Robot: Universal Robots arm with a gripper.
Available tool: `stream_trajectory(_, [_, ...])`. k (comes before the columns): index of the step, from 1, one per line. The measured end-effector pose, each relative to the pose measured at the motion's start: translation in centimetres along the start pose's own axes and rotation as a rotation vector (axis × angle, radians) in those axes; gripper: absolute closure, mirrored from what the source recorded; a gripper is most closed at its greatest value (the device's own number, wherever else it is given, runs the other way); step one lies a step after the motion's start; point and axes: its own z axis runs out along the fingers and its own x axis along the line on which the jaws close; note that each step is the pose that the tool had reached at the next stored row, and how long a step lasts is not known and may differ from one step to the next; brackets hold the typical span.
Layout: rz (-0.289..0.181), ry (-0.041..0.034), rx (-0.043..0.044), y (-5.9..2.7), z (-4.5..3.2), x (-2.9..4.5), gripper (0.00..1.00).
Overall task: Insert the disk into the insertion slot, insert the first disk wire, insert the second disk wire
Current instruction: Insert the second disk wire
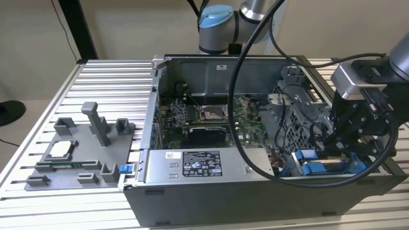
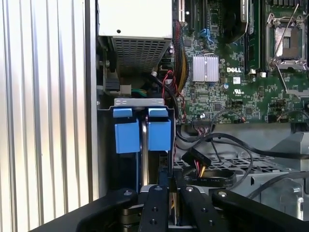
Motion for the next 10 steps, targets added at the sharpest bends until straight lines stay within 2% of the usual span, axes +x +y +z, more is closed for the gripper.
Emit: stream_trajectory(10, [-0.004,0.0003,-0.0005,-0.01,0.24,0.04,1.00])
